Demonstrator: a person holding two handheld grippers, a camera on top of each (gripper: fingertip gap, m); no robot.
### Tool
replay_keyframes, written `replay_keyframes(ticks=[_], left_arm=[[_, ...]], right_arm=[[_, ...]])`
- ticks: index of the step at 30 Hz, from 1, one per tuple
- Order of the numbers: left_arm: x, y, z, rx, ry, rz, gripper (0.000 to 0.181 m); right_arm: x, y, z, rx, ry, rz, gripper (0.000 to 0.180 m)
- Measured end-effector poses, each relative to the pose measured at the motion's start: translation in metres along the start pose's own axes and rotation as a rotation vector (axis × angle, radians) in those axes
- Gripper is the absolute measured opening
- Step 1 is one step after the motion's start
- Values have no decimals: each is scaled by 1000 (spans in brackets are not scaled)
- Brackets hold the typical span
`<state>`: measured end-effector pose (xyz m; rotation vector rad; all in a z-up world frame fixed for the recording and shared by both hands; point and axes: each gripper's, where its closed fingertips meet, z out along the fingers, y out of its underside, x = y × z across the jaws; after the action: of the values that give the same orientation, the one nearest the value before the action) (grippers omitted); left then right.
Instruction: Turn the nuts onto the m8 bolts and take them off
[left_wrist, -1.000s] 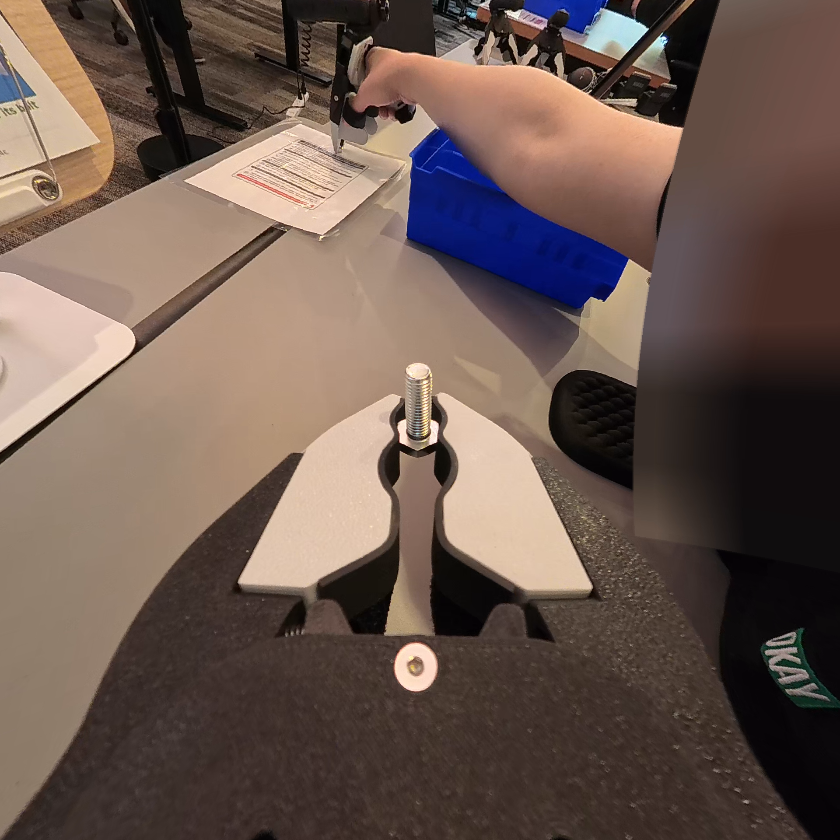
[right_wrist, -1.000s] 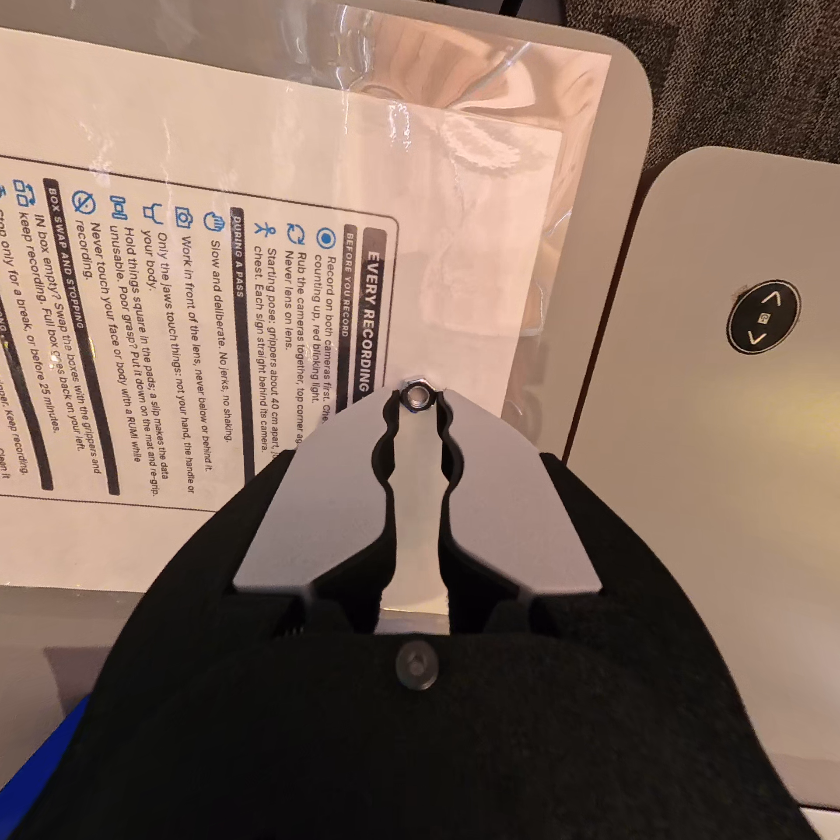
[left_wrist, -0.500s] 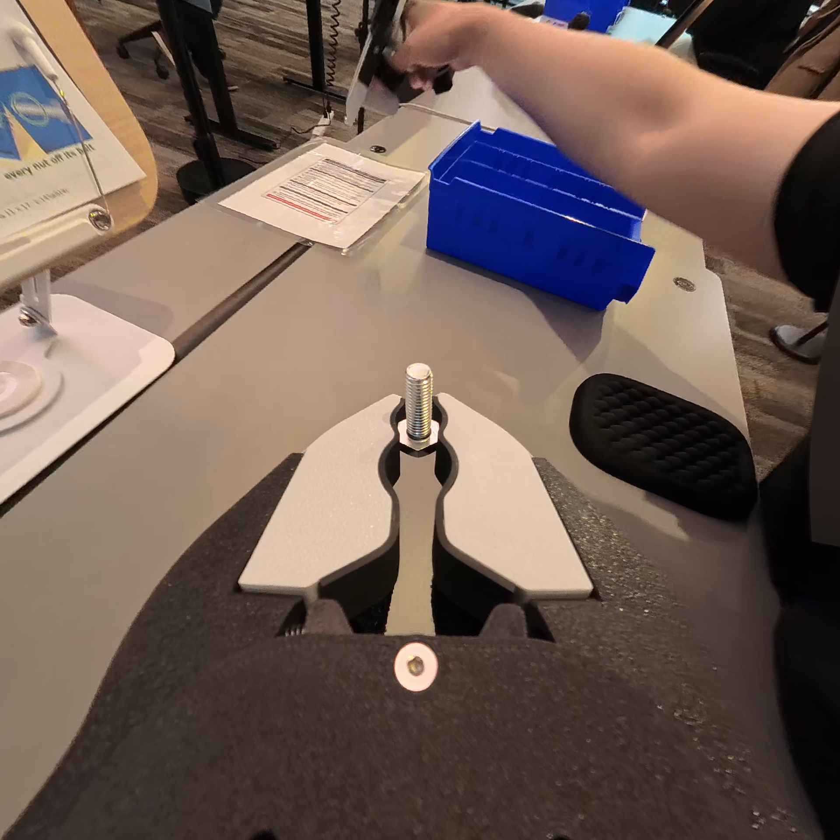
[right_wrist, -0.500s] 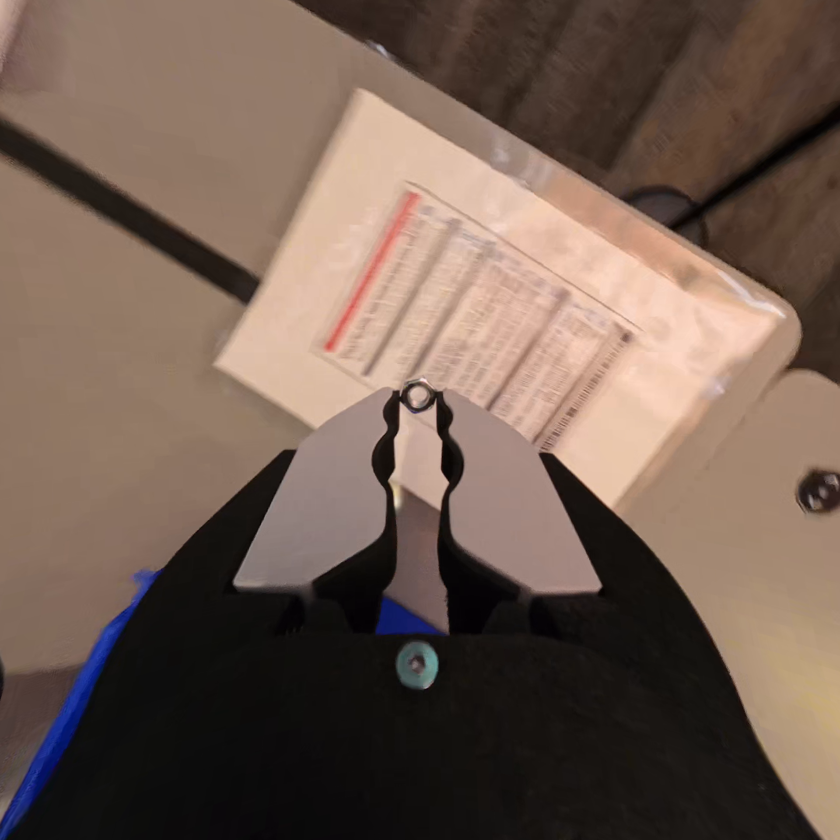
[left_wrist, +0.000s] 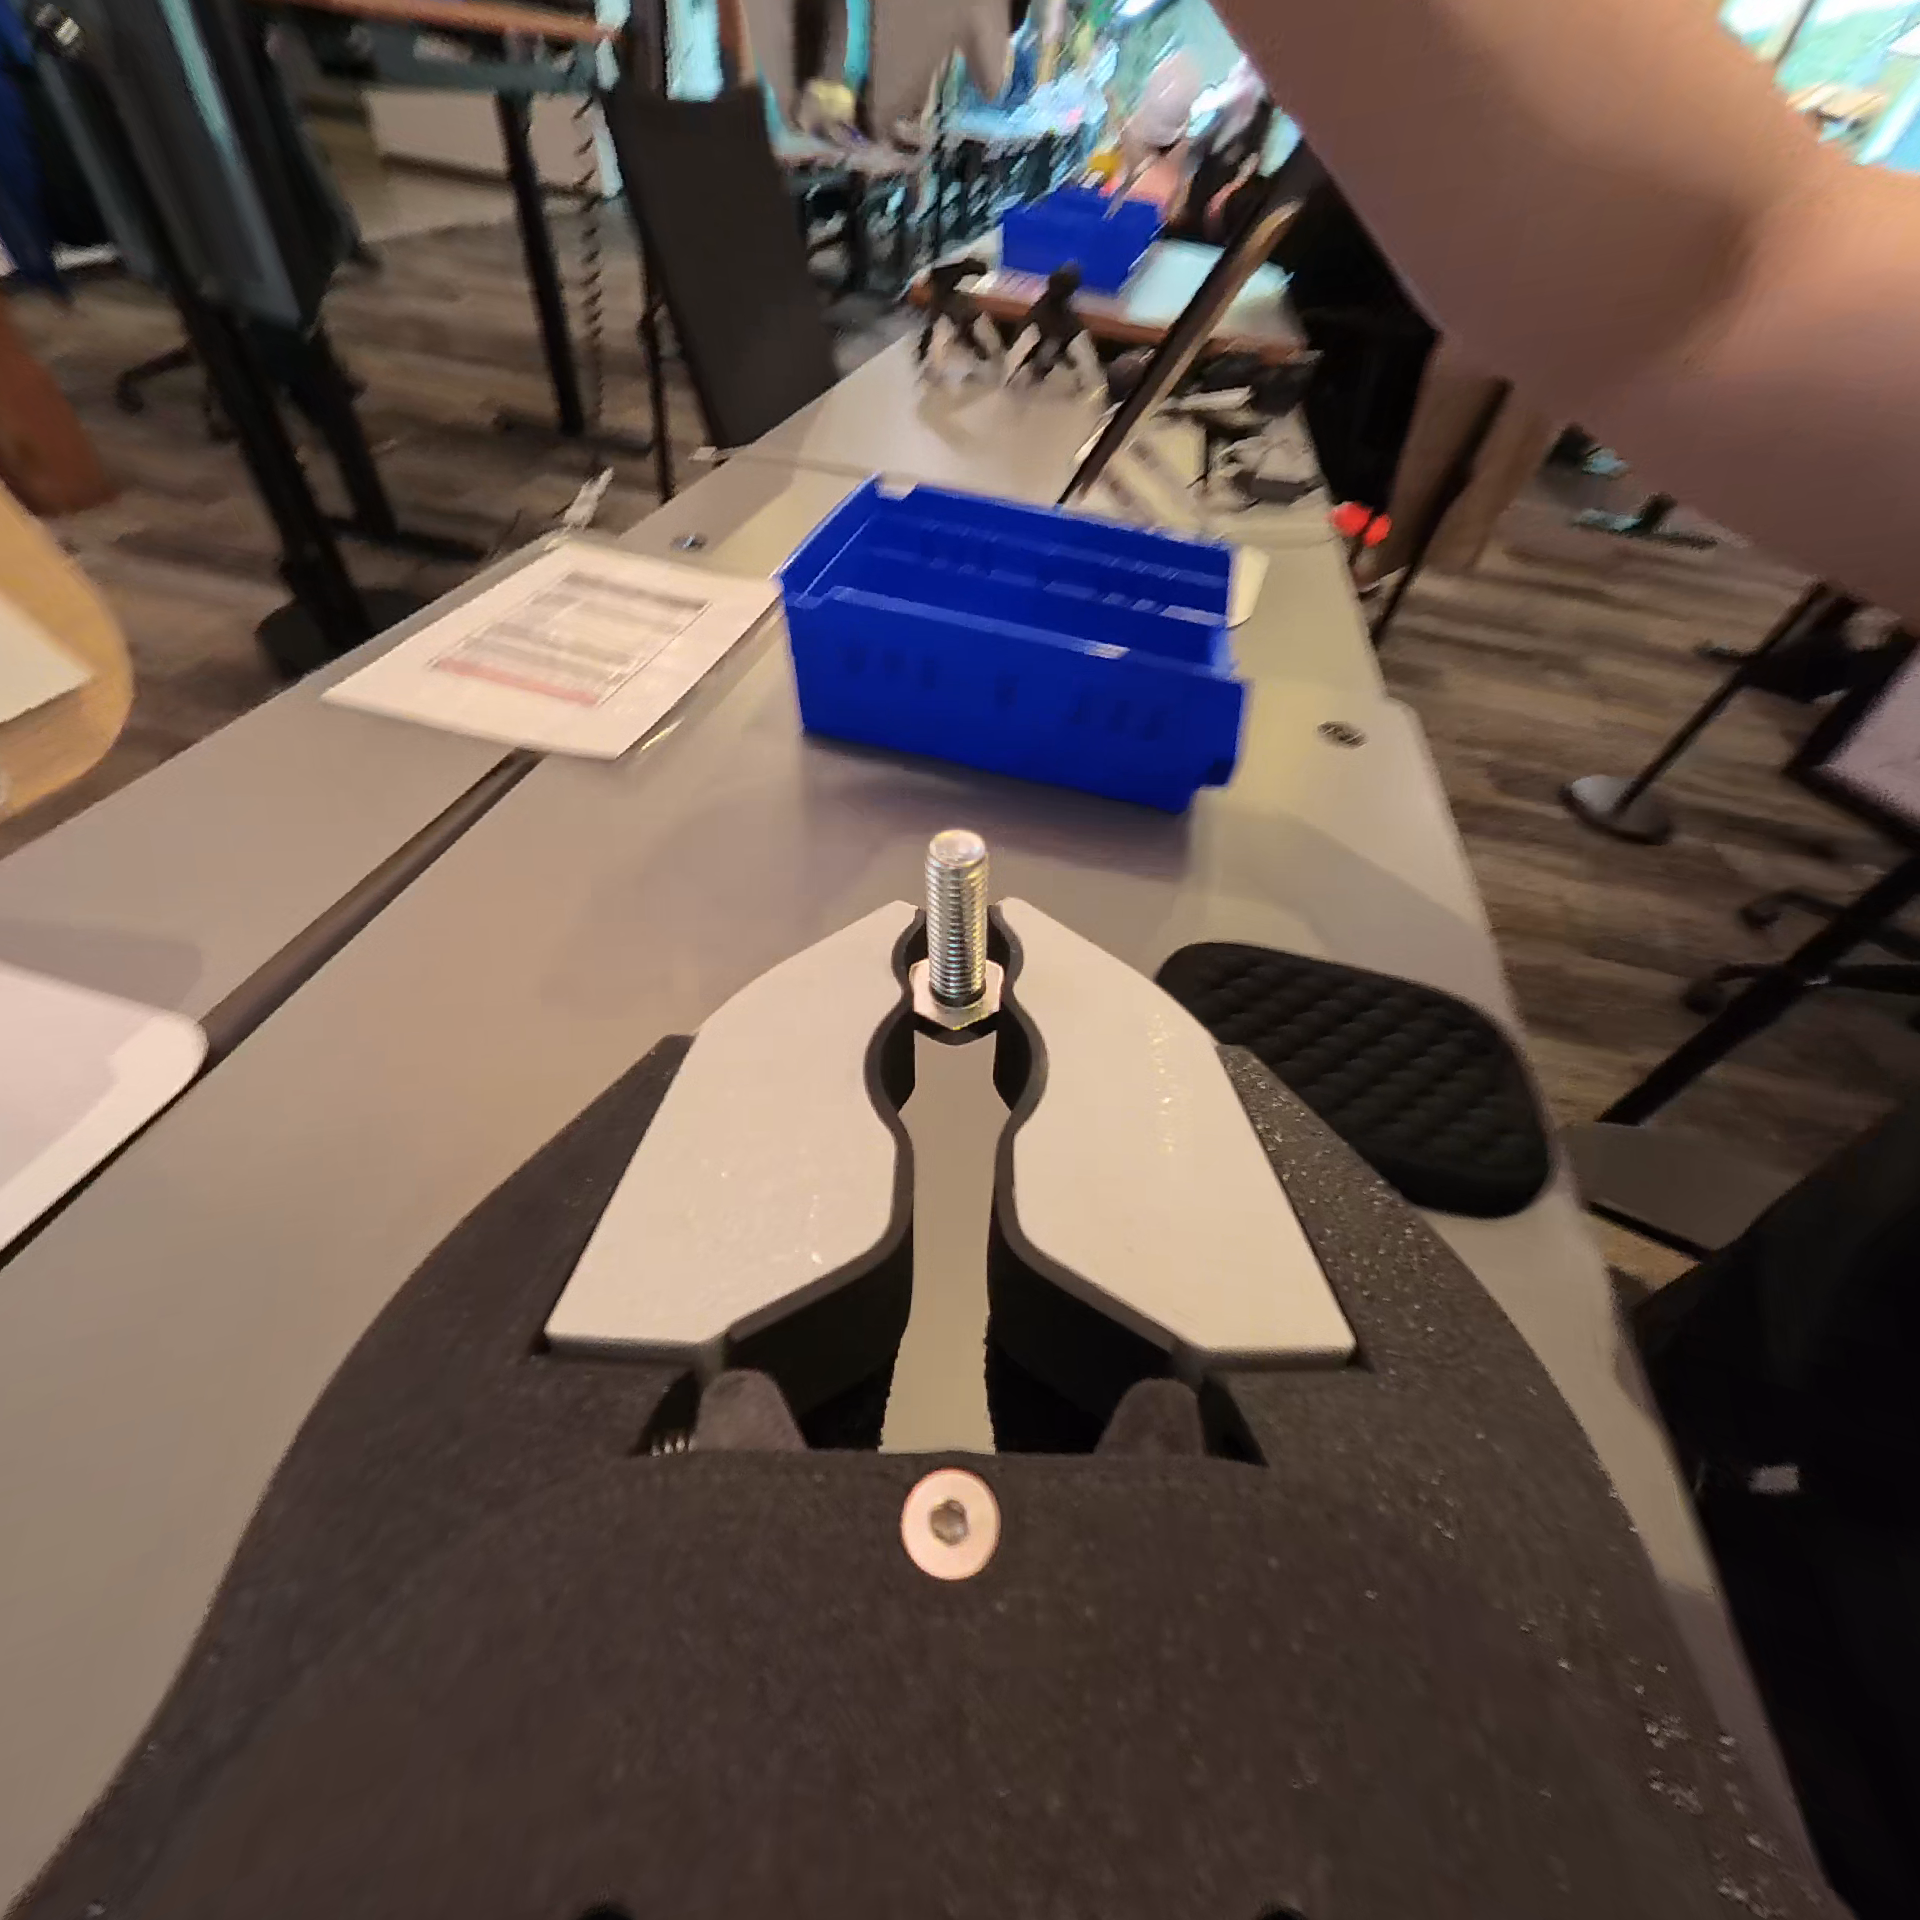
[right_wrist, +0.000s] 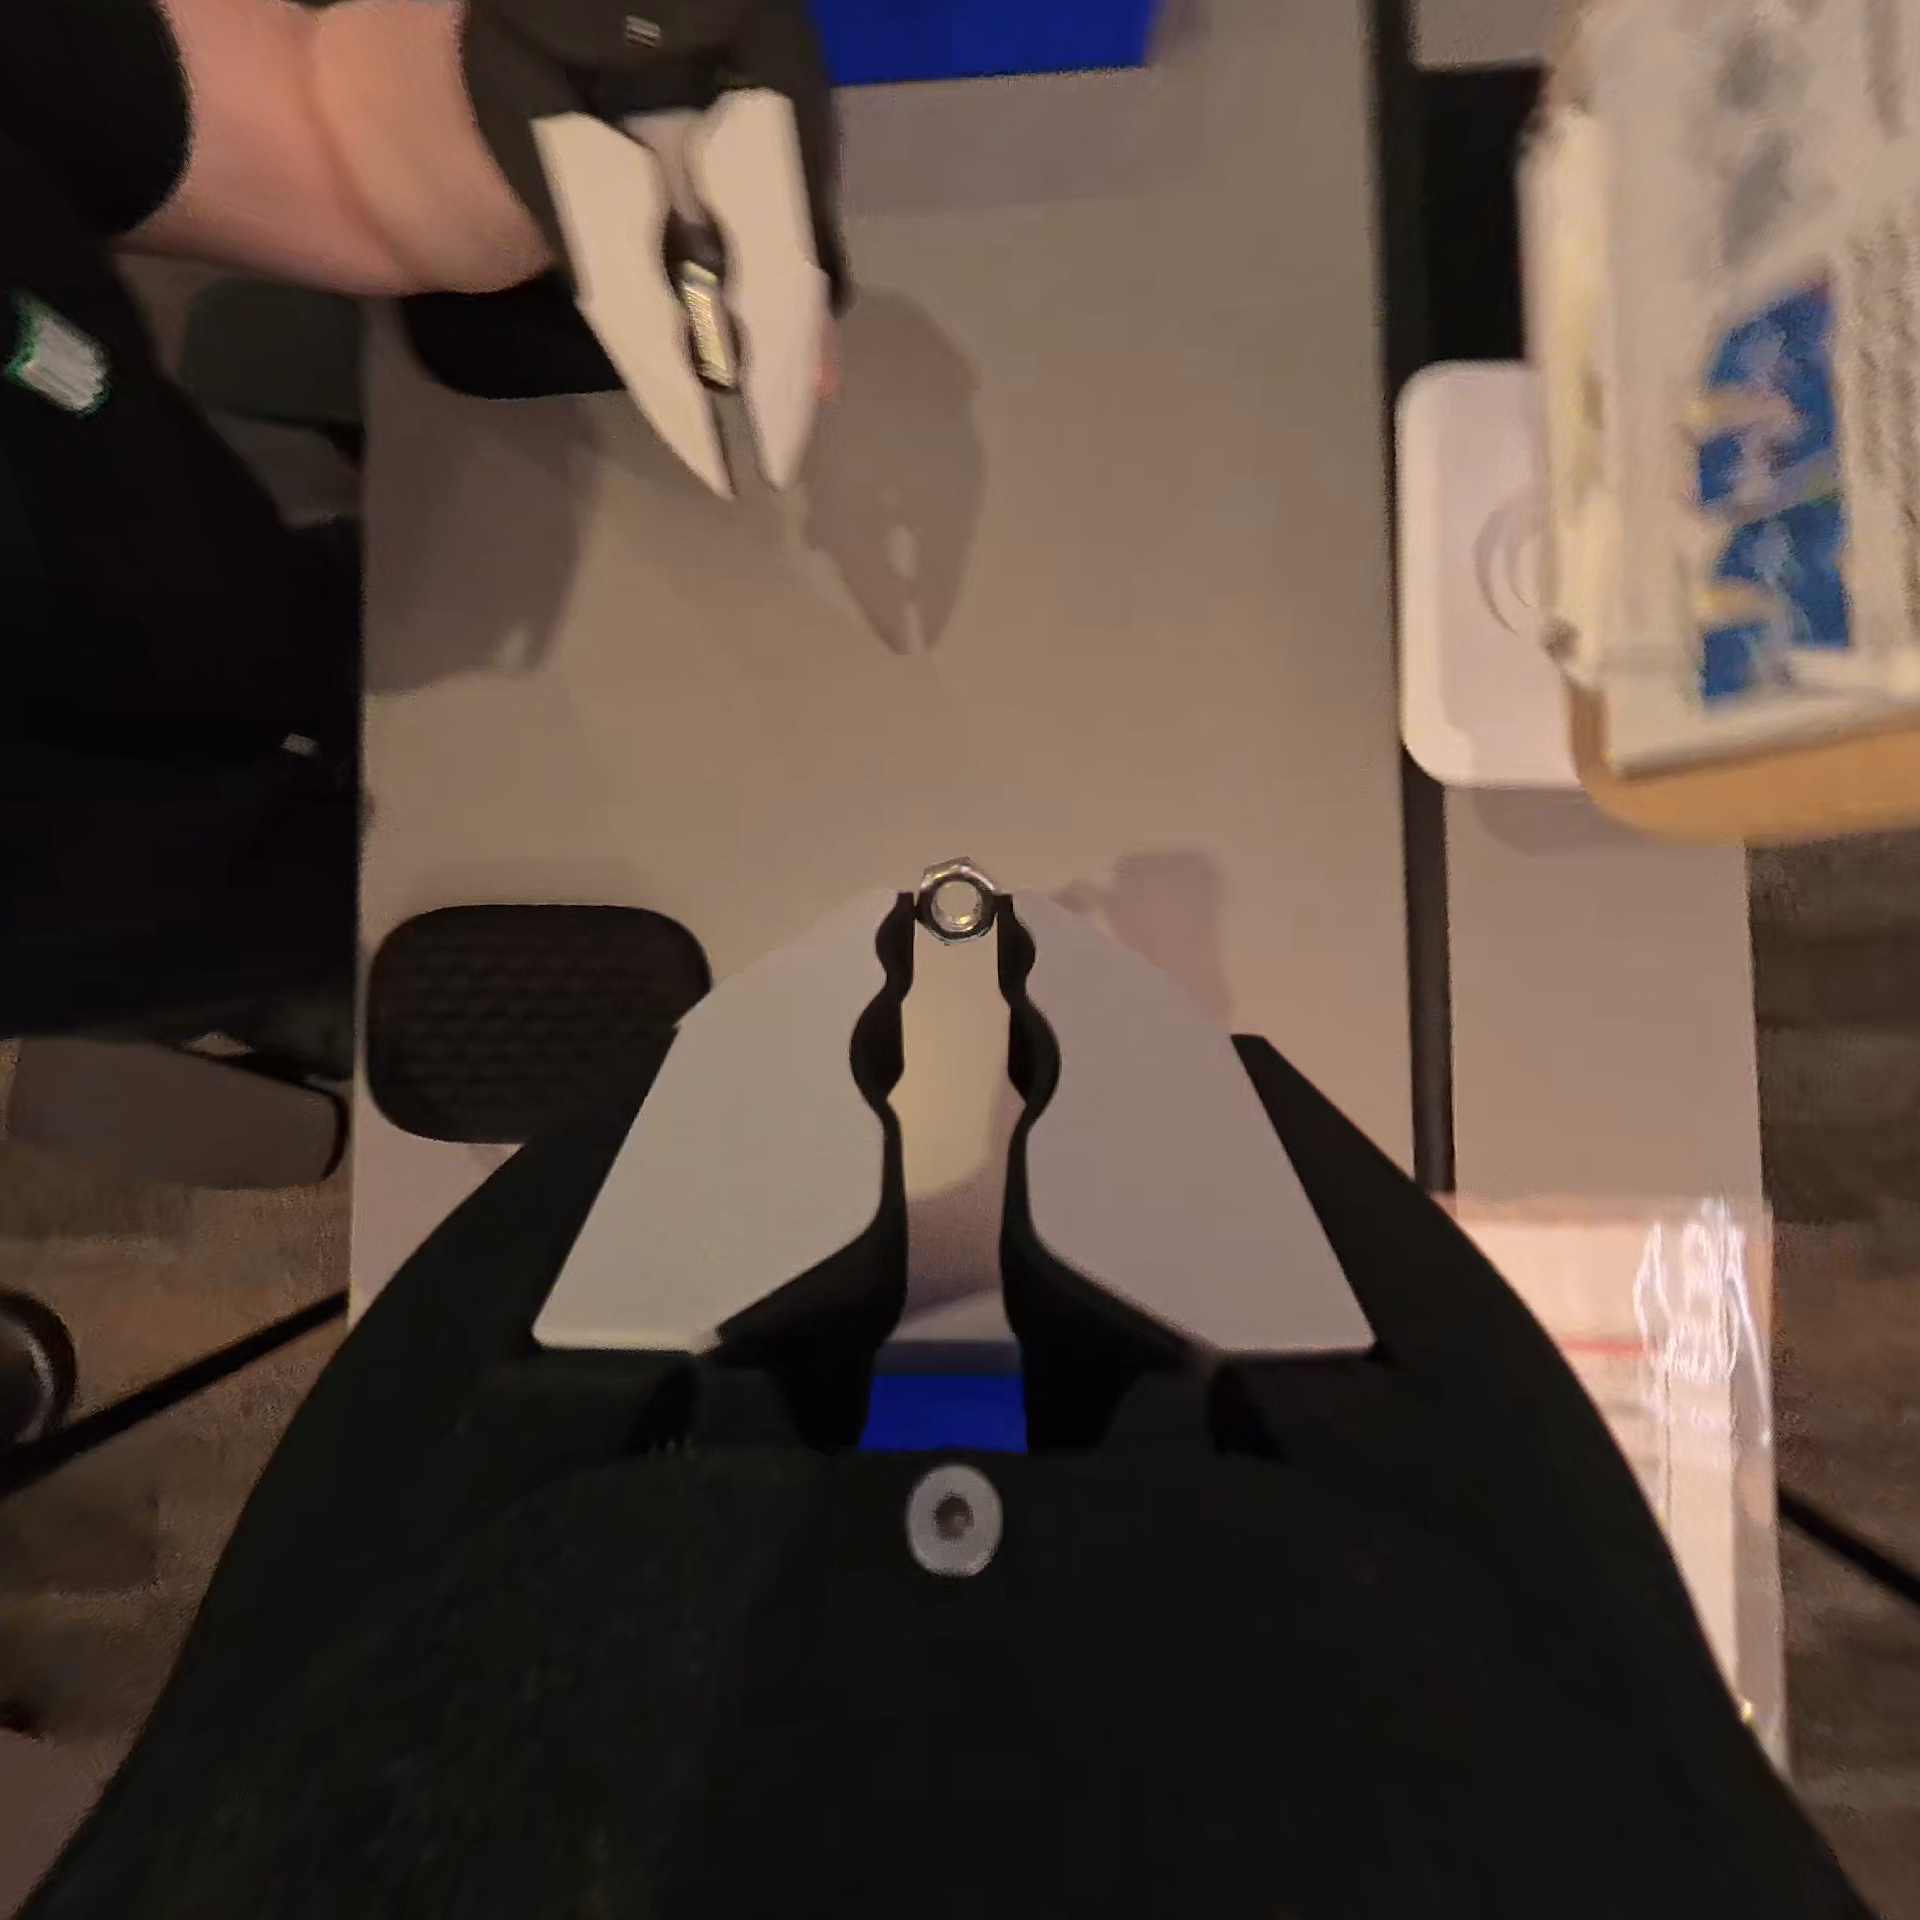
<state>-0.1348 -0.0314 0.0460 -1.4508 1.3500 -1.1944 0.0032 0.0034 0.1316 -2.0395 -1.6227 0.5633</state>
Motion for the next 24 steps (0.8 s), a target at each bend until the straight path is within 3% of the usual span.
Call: replay_keyframes(ticks=[6, 11, 16, 24], left_arm=[[34, -14, -9, 36, 82, 25, 10], [56, -9, -12, -34, 167, -40, 10], [71, -6, -14, -89, 215, -51, 10], [81, -12, -23, -77, 261, -41, 10]], right_arm=[[-89, -78, 54, -76, -67, -225, 14], [-120, -108, 88, -162, -88, -294, 14], [-133, -119, 111, -255, -108, -333, 14], [-135, -113, 117, -350, -97, -360, 14]])
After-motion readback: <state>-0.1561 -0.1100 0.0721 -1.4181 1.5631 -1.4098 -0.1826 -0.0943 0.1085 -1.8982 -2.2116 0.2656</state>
